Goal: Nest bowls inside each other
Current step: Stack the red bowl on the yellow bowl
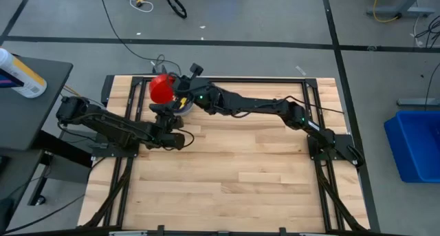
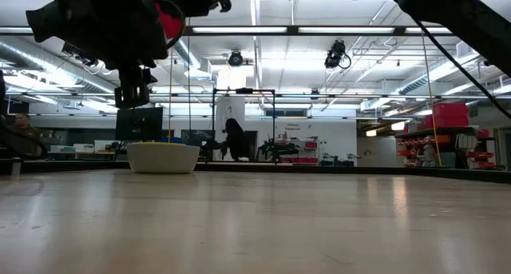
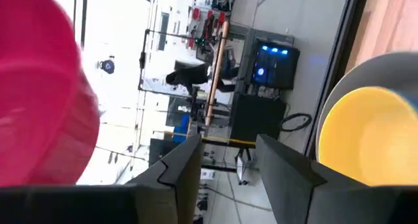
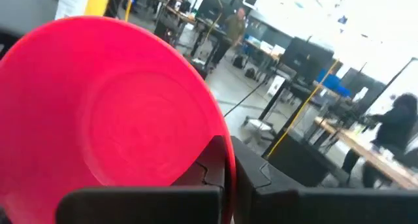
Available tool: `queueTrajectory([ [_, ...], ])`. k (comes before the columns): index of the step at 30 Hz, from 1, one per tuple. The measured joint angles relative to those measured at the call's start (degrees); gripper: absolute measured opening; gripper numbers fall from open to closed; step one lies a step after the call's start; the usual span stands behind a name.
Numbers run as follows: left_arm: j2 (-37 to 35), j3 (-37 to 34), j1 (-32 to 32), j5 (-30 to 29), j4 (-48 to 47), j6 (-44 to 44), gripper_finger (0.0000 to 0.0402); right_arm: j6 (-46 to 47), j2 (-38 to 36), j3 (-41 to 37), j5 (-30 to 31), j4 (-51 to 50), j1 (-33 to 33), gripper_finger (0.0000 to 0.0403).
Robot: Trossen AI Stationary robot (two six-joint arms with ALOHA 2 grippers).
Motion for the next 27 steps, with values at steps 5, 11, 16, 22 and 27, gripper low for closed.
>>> queueTrajectory([
  [5, 0.0, 0.0, 1.0, -0.1, 0.3, 1.3, 0.0151, -5.3, 0.0, 0.0, 3.0, 4.2, 1.2, 0.0005],
  [11, 0.0, 0.0, 0.3, -0.1, 0.2, 1.1, 0.0111, -4.2, -0.4, 0.0, 4.5, 1.5, -2.0, 0.0005],
  [16, 0.0, 0.0, -2.4, -0.1, 0.2, 0.6, 0.0101, 2.8, -0.6, 0.0, 3.4, -9.9, -7.6, 0.0005],
  [22, 0.0, 0.0, -4.4, -0.1, -1.0, -3.5, 0.0127, 13.5, -0.5, -0.2, -15.5, -31.4, -13.6, 0.0005],
  [27, -0.1, 0.0, -4.4, -0.1, -10.1, -14.4, 0.0155, 13.8, -1.1, -6.8, -21.1, -35.3, -12.8, 0.0005],
])
